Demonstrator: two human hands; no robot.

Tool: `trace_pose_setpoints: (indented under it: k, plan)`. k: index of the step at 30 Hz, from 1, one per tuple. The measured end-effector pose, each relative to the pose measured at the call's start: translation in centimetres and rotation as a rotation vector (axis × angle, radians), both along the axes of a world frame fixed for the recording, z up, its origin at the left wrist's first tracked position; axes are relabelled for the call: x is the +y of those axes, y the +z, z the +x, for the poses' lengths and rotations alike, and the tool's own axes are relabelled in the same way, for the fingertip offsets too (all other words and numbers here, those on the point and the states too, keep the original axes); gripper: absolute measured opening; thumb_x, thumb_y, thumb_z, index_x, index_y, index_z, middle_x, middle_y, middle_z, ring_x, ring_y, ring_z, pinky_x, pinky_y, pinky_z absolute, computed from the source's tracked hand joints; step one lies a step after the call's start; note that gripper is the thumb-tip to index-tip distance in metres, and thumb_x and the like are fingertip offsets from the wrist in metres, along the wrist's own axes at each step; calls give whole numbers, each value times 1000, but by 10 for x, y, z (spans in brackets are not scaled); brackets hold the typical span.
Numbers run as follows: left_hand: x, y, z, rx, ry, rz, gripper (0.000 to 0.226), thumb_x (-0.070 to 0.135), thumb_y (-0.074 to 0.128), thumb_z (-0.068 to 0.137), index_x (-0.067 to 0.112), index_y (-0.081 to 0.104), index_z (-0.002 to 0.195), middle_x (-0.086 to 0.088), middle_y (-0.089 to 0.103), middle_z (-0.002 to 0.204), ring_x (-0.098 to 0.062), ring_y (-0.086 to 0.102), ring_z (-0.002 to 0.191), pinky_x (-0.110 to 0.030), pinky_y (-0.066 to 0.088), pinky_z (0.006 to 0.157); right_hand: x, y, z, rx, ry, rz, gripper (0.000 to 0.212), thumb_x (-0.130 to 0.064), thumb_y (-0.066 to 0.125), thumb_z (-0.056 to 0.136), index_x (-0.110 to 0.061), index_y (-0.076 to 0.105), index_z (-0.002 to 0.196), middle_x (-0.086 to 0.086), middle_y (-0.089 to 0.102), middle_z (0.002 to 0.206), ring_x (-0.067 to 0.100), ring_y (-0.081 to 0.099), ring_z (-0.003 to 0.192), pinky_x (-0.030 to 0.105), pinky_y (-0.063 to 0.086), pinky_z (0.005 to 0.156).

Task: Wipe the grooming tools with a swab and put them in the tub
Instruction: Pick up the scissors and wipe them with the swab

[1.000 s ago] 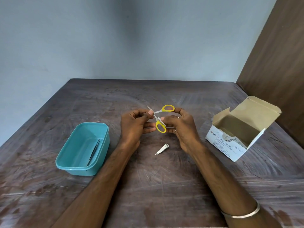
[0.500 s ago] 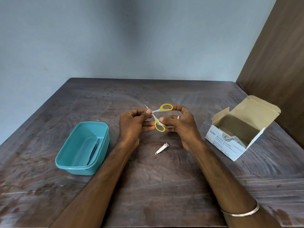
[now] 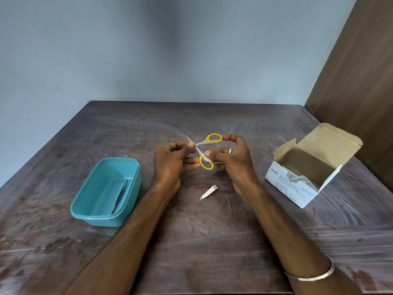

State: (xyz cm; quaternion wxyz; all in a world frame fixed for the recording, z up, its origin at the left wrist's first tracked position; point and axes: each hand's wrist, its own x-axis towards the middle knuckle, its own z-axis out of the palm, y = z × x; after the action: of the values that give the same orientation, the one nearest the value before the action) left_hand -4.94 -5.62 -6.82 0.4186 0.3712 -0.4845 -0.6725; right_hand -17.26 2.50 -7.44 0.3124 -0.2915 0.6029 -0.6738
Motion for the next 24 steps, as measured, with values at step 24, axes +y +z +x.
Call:
trace_pose_setpoints:
  k: [24]
  plan:
    - [2, -2, -1, 14, 96, -76, 12, 11, 71, 88, 5, 69, 78, -5, 69, 65, -26, 69, 58, -34, 61, 58, 0, -5, 4, 690, 8, -10, 29, -4, 78, 77, -18, 71, 101, -10, 71, 100, -4, 62, 76, 11, 47, 68]
